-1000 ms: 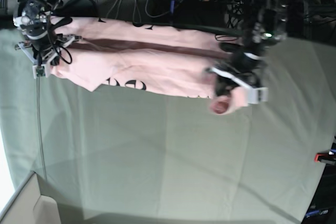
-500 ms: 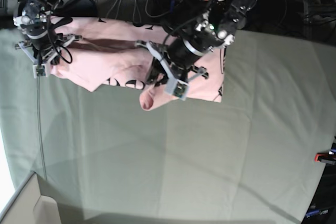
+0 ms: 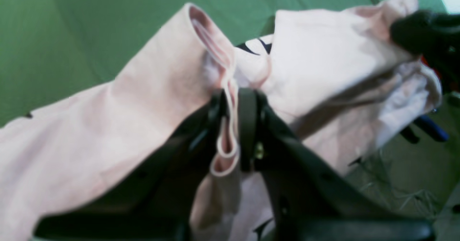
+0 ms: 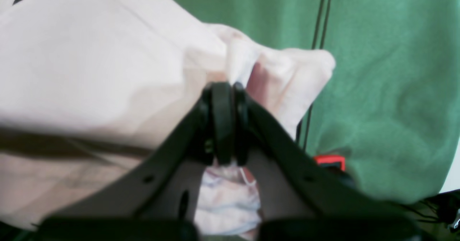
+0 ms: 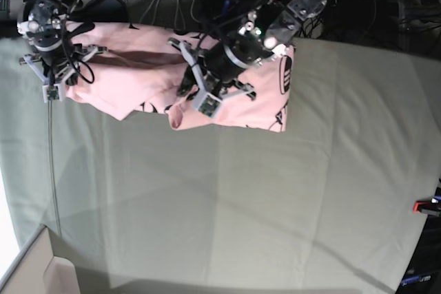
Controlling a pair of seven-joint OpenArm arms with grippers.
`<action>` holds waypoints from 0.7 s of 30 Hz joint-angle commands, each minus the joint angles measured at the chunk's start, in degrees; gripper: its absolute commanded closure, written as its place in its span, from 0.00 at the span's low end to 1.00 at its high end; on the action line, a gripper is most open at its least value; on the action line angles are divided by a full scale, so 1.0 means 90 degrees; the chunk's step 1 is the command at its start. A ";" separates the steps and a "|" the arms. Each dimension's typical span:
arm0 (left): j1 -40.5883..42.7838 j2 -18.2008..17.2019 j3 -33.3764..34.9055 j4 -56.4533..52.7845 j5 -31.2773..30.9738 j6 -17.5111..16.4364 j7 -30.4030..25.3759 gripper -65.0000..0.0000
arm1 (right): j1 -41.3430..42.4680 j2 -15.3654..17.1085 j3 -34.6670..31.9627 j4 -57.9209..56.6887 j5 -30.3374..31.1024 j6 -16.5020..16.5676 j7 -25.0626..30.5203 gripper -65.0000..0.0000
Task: Layout the t-shirt on the table in an organized manner, then fold the t-shirt properly
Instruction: 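Lift the shirt end with the left gripper and fold it toward the right gripper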
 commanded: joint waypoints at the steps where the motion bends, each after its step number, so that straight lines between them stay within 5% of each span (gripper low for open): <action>1: -0.0076 0.0037 0.0036 0.0109 -0.0053 -0.0020 -0.0140 1.00 | 0.0002 0.0036 0.0014 0.0137 0.0046 -0.0023 0.0109 1.00; 5: -0.0086 0.0056 0.0036 0.0109 -0.0053 -0.0020 -0.0140 0.92 | -0.0007 0.0036 0.0014 0.0137 0.0046 -0.0023 0.0109 1.00; 12: -0.0056 0.0095 0.0036 0.0490 -0.0053 -0.0069 -0.0170 0.51 | 0.0002 0.0036 0.0014 0.0157 0.0046 -0.0023 0.0109 1.00; 21: 0.0012 -0.0637 -0.0589 0.1095 -0.0063 -0.0020 -0.0140 0.68 | 0.0032 0.0036 0.0023 0.0157 0.0046 -0.0023 0.0109 1.00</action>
